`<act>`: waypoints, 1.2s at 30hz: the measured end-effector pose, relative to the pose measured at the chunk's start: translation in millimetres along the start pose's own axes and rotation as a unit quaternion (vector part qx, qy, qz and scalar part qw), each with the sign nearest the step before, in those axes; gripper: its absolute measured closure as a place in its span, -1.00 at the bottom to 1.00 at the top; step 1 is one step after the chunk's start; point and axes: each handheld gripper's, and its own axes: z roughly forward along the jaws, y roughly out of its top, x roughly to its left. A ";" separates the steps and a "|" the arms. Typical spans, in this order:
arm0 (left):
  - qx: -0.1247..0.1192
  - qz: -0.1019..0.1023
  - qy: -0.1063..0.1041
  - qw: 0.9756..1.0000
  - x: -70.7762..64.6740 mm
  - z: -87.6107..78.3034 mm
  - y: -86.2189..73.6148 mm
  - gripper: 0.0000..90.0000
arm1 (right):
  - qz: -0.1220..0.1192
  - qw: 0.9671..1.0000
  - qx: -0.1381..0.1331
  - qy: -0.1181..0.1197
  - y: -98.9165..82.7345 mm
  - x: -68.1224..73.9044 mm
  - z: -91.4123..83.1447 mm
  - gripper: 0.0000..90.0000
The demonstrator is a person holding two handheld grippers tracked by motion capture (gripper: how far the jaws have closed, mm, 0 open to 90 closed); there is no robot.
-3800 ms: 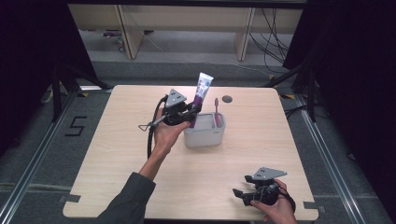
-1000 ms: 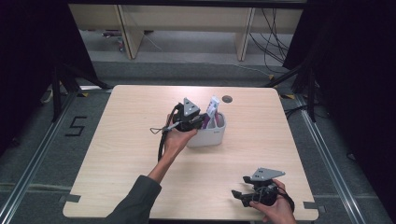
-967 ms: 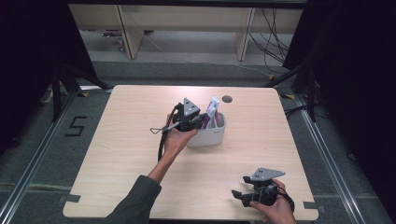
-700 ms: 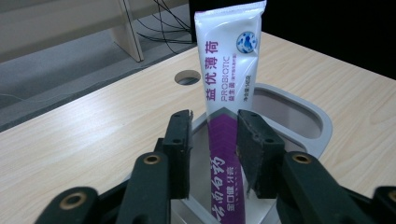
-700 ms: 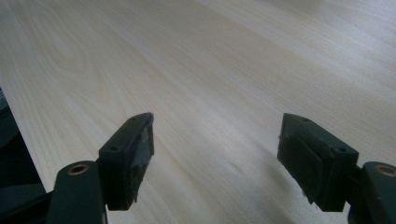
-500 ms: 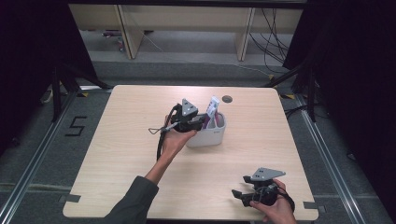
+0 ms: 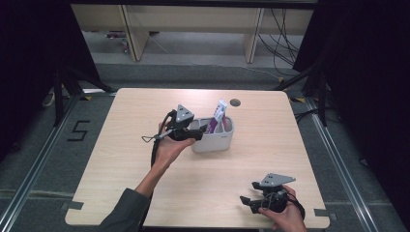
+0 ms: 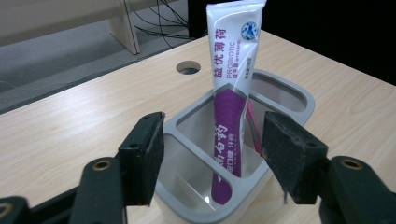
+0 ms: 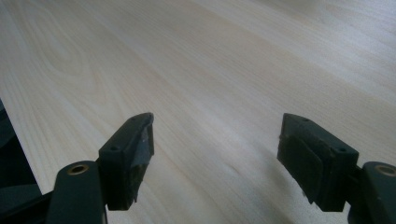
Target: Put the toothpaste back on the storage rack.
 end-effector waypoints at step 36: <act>-0.008 -0.022 -0.008 1.000 24.8 -38.3 -35.8 -0.38 | 0.001 1.000 -0.002 0.002 0.7 0.4 0.1 -0.38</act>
